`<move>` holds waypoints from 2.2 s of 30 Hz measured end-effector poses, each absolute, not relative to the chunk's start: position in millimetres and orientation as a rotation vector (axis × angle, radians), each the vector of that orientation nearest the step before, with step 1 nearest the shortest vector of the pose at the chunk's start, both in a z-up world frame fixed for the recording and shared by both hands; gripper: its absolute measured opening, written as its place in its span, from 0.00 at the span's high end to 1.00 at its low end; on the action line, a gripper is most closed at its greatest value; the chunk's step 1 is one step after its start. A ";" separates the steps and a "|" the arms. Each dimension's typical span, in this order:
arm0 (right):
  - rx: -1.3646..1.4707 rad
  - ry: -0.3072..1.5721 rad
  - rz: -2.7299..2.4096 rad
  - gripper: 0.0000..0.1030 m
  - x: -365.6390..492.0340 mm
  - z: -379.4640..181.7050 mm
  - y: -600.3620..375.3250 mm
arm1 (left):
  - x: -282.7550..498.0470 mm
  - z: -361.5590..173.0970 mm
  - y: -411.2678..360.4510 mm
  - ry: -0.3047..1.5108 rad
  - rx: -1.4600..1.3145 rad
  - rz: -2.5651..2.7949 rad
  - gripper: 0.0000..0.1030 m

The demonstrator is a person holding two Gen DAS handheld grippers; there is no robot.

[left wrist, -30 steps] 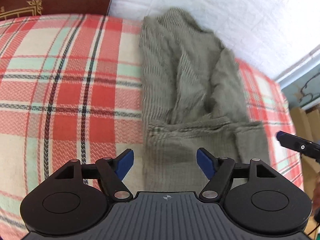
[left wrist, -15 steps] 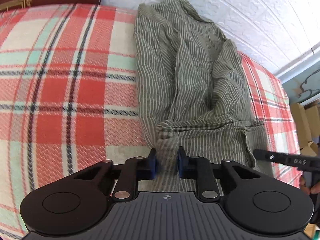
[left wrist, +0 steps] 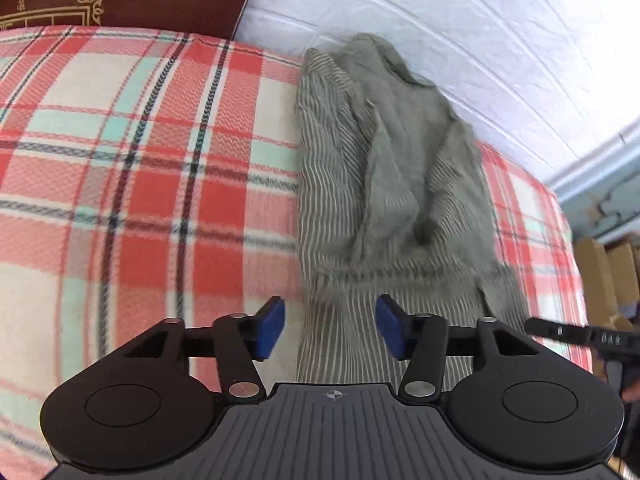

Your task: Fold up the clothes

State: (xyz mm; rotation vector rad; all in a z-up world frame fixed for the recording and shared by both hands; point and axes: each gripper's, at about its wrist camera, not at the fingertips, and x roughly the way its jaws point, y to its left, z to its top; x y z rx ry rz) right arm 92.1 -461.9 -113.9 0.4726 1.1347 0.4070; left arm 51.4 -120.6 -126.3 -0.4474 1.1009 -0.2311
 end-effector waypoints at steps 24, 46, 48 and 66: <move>0.690 1.218 0.485 0.48 54.9 -157.8 -471.1 | 22.0 -167.7 -138.6 1.176 -0.612 -0.311 0.20; 0.656 1.357 0.656 0.87 12.1 -114.4 -481.2 | -40.3 -121.6 -155.4 1.234 -0.502 -0.386 0.90; 0.662 1.401 0.646 0.87 -6.3 -121.3 -485.3 | -58.8 -131.7 -158.9 1.282 -0.522 -0.389 0.90; 0.334 1.215 0.537 0.42 -10.2 -78.2 -499.5 | -44.0 -92.1 -159.2 1.143 -0.363 -0.316 0.39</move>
